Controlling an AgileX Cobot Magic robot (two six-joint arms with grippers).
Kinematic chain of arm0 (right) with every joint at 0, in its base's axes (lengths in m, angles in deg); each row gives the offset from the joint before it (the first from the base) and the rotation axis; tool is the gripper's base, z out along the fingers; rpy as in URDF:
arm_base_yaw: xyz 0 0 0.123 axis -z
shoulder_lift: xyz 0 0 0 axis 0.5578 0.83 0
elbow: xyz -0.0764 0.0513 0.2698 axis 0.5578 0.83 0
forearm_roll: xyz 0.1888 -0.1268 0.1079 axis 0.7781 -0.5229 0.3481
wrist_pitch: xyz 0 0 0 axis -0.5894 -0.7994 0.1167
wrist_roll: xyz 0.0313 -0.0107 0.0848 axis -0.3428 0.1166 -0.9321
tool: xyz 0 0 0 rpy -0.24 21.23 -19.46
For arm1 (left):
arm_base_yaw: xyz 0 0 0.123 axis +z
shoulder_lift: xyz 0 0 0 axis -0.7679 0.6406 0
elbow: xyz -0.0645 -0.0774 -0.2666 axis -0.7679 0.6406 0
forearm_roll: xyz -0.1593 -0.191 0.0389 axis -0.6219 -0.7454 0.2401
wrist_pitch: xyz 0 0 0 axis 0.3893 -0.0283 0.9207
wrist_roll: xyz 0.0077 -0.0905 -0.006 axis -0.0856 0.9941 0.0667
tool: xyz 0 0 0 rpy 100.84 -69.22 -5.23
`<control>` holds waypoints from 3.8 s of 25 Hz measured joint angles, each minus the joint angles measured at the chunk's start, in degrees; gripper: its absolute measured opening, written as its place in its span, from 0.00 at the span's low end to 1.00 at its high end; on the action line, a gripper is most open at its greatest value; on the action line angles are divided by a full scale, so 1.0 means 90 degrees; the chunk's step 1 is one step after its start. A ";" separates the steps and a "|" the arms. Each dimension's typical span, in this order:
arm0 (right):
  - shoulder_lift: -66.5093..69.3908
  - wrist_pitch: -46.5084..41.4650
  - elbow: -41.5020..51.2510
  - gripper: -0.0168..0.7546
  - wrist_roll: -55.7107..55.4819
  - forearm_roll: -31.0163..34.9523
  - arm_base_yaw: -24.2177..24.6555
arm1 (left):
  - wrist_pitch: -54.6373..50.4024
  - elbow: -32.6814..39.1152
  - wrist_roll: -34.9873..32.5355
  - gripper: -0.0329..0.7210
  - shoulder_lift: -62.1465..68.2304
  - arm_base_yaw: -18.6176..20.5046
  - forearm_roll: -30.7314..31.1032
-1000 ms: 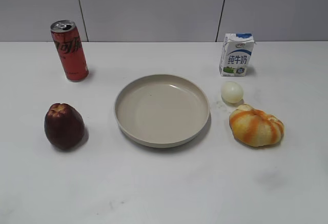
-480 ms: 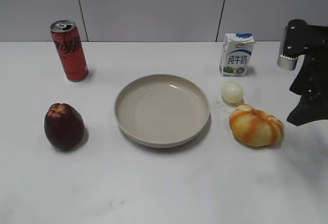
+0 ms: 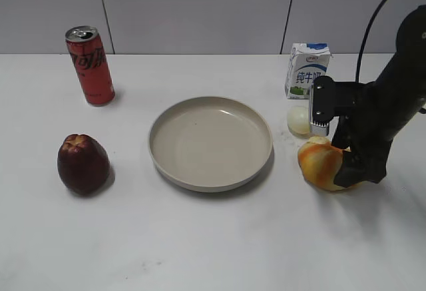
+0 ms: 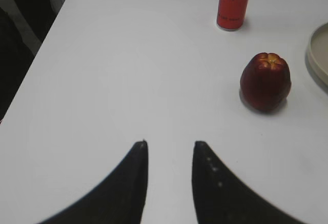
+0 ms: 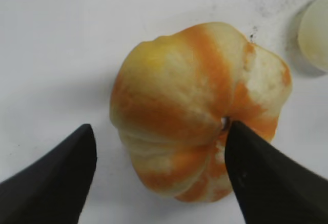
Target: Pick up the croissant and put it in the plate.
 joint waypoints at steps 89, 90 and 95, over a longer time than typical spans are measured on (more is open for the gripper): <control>0.1304 -0.2820 -0.5261 0.58 -0.7326 -0.2058 -0.0532 | 0.0000 0.0000 0.0000 0.35 0.0000 0.0000 0.0000; 0.1303 -0.2979 -0.5287 0.58 -0.7405 -0.2040 -0.0308 | 0.0000 0.0000 0.0000 0.35 0.0000 0.0000 0.0000; 0.1268 -0.3435 -0.5295 0.58 -0.7520 -0.1538 0.0736 | 0.0000 0.0000 0.0000 0.35 0.0000 0.0000 0.0000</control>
